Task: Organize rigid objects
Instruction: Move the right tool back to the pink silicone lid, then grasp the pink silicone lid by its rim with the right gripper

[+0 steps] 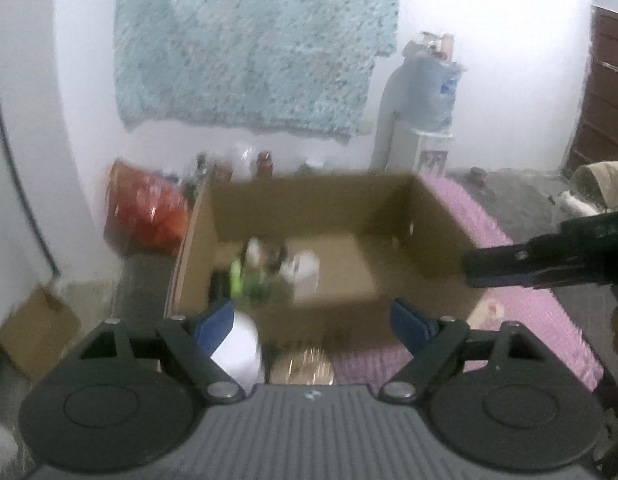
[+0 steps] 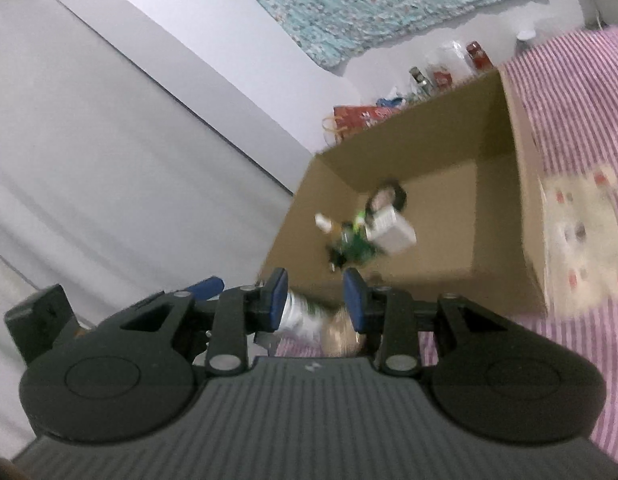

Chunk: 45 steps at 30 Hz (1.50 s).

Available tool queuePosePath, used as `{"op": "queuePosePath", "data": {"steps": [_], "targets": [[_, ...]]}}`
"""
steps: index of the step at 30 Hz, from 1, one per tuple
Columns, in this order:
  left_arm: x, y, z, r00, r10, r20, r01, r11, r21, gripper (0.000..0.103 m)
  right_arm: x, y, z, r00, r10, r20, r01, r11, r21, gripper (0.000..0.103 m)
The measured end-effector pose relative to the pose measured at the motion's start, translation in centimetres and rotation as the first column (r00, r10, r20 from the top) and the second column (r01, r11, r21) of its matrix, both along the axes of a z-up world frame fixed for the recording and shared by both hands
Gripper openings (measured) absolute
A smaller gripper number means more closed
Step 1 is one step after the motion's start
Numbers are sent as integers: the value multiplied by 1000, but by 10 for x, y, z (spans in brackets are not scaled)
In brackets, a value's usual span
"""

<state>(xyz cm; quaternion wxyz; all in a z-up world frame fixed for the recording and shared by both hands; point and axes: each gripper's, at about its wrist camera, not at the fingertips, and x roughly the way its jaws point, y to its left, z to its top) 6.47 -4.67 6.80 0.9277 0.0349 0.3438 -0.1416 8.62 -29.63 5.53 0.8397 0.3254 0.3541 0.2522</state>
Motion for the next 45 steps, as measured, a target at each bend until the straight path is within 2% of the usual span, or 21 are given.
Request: {"op": "queuePosePath", "data": {"steps": [6,12,22,24,28,38,45], "targets": [[-21,15,-50,992,30,-126,-36,999,-41,87,-30,25,-41,997,15,-81,-16,1000,-4,33],[-30,13,-86,980,26,-197,-29,999,-13,87,-27,62,-70,989,50,-140,-61,996,-72,33],[-25,6,-115,973,30,-229,-21,999,44,86,0,116,-93,974,116,-194,-153,970,-188,33],[-25,7,-118,973,34,-228,-23,999,48,83,7,124,-98,972,125,-199,-167,963,-211,32],[-22,6,-123,971,40,-238,-30,998,47,71,17,134,-108,967,133,-217,-184,955,-234,31],[-19,-5,-124,977,34,-208,-17,996,83,70,33,147,-120,961,149,-235,-211,941,-265,22],[-19,-15,-125,982,49,-182,-31,995,98,70,35,147,-121,965,145,-217,-206,934,-292,15]]}}
